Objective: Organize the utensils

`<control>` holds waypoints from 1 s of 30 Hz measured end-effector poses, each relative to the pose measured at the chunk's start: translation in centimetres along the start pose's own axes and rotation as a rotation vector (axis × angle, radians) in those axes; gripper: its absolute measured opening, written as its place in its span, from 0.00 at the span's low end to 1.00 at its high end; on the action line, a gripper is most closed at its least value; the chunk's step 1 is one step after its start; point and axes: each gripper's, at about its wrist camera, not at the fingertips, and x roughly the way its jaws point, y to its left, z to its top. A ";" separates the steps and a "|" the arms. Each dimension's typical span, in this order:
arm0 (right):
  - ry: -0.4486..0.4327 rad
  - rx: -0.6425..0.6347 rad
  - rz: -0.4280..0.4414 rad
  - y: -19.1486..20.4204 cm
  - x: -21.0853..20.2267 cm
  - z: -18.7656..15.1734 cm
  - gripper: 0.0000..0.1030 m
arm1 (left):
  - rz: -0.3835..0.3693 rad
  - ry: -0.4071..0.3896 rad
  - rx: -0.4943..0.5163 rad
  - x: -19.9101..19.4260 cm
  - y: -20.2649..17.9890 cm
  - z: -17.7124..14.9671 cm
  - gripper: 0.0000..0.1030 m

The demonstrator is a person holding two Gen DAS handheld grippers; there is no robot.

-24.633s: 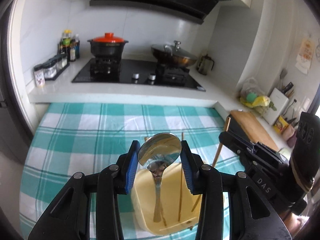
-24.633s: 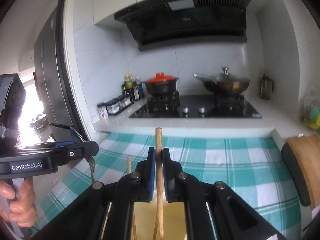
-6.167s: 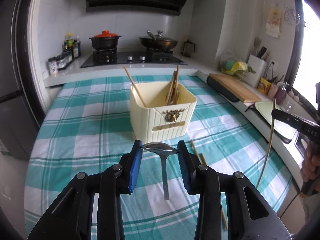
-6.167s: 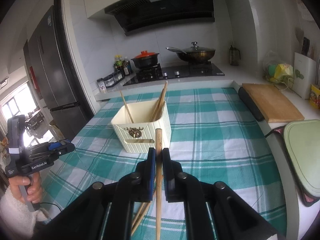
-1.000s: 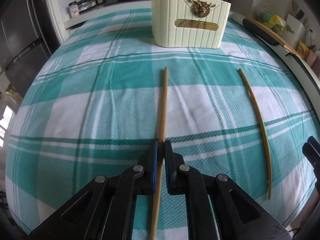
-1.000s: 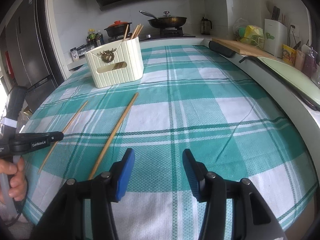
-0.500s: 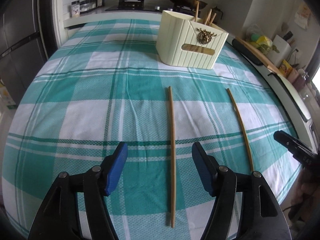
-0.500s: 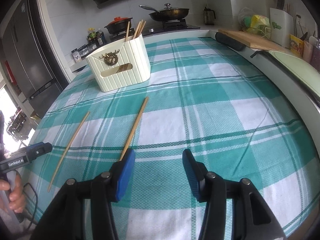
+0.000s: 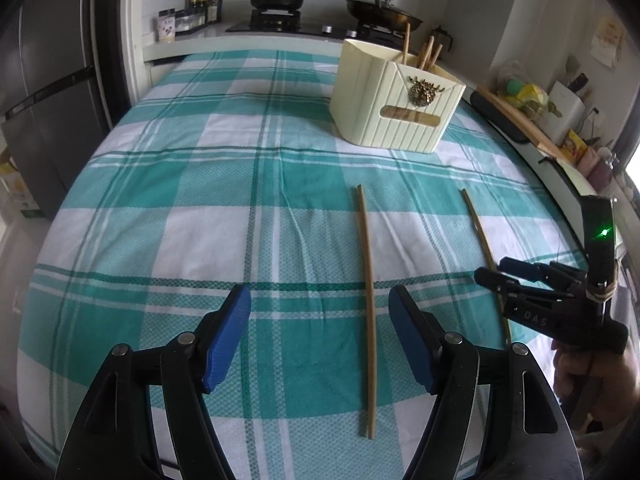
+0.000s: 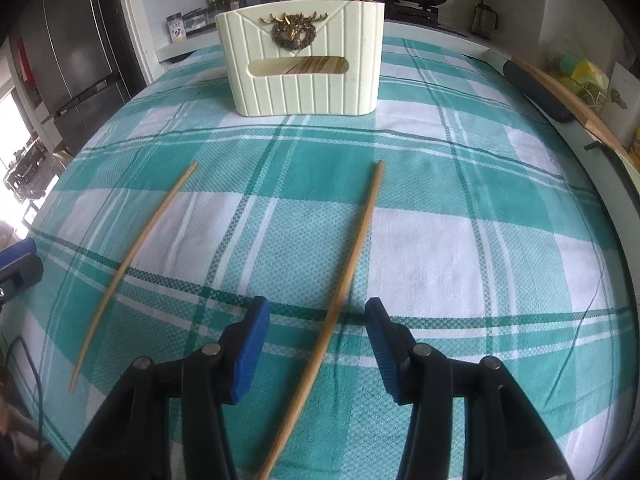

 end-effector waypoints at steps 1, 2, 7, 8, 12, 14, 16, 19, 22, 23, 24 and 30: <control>-0.006 -0.017 -0.010 0.2 0.0 -0.1 0.49 | 0.002 0.004 -0.004 0.1 0.1 -0.1 0.71; -0.007 -0.033 -0.018 0.4 -0.1 -0.3 0.49 | 0.004 0.008 -0.006 0.3 0.2 -0.1 0.71; -0.013 -0.053 -0.027 0.3 -0.4 -0.6 0.49 | 0.009 0.012 0.004 0.6 0.0 -0.3 0.71; -0.015 -0.054 -0.030 0.2 -0.5 -0.7 0.49 | 0.010 0.012 0.008 0.6 -0.1 -0.3 0.71; -0.017 -0.044 -0.044 -0.5 -0.8 -1.2 0.49 | 0.021 0.017 0.012 0.7 0.1 -0.4 0.71; -0.015 -0.043 -0.049 -0.9 -0.9 -1.3 0.49 | 0.025 0.021 0.011 0.7 0.3 -0.4 0.71; -0.010 -0.042 -0.050 -1.3 -1.0 -1.3 0.49 | 0.026 0.025 0.012 0.8 0.5 -0.3 0.71; 0.003 -0.024 -0.014 -2.3 -1.5 -1.0 0.49 | 0.000 0.044 0.011 1.1 0.8 0.4 0.71; -0.014 0.019 0.019 -4.2 -2.7 -0.2 0.49 | -0.056 0.064 -0.001 1.4 1.5 2.0 0.72; -0.013 0.036 0.033 -4.8 -3.0 0.3 0.49 | -0.079 0.079 -0.007 1.7 1.9 2.6 0.75; -0.008 0.052 0.049 -5.4 -3.1 0.7 0.49 | -0.098 0.099 -0.009 2.1 2.0 3.1 0.76; 0.070 0.115 0.159 -6.8 -1.1 3.5 0.49 | -0.101 0.209 0.095 6.4 -0.3 5.5 0.75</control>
